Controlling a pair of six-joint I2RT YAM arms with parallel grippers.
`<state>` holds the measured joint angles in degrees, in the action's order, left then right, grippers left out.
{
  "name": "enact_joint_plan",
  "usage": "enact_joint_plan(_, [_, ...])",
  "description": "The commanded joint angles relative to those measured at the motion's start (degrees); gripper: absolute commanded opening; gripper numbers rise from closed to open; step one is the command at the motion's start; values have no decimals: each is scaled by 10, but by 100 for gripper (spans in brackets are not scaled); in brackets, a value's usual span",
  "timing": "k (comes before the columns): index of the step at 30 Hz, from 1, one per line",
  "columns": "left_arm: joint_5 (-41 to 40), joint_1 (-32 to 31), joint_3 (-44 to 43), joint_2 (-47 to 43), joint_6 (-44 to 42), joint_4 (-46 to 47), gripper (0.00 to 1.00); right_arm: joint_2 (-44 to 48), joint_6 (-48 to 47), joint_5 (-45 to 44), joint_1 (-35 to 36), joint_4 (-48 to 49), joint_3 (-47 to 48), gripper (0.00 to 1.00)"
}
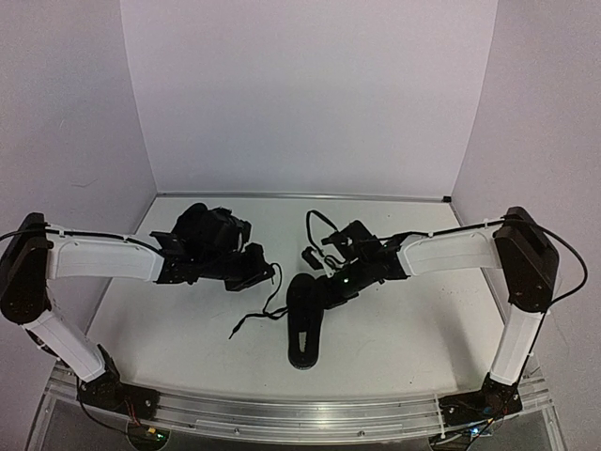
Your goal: Tie the shoes
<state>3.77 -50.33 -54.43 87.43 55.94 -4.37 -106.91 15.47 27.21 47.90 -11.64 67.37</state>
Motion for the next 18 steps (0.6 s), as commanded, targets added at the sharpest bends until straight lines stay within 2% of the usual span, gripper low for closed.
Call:
enact_joint_plan(1, [-12, -3, -40, 25, 54, 40, 0, 23, -25, 18, -1, 2, -9, 6])
enact_joint_plan(3, [-6, -3, -48, 44, 63, 54, 0, 33, -31, 25, 0, 11, -15, 0])
enact_joint_plan(18, [62, -13, -112, 175, 106, 124, 0, 83, -57, 50, 0, 53, -57, 1])
